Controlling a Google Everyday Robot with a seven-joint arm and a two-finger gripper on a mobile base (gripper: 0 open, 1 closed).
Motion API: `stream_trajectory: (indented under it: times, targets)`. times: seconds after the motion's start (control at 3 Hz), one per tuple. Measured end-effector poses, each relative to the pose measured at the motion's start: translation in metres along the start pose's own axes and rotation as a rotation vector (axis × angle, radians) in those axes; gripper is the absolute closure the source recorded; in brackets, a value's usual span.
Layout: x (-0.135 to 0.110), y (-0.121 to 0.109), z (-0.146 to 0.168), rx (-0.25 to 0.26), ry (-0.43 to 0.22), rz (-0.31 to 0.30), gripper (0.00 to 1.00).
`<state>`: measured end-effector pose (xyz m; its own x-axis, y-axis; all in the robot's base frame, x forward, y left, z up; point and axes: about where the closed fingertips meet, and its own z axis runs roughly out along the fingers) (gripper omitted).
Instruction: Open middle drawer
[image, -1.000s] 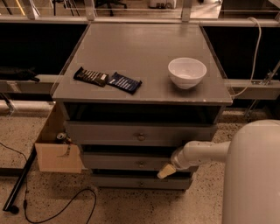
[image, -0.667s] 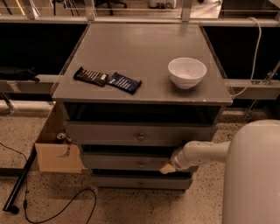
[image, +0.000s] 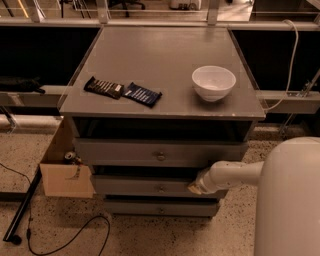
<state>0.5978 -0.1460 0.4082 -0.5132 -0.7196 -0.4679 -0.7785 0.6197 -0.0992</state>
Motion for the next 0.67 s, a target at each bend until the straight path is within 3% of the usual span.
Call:
stream_trajectory:
  times: [0.33,0.67]
  targets:
    - [0.0001,0.0002,-0.0002,0.000,0.000,0.000,0.97]
    - [0.0002,0.0009,-0.0011,0.000,0.000,0.000,1.00]
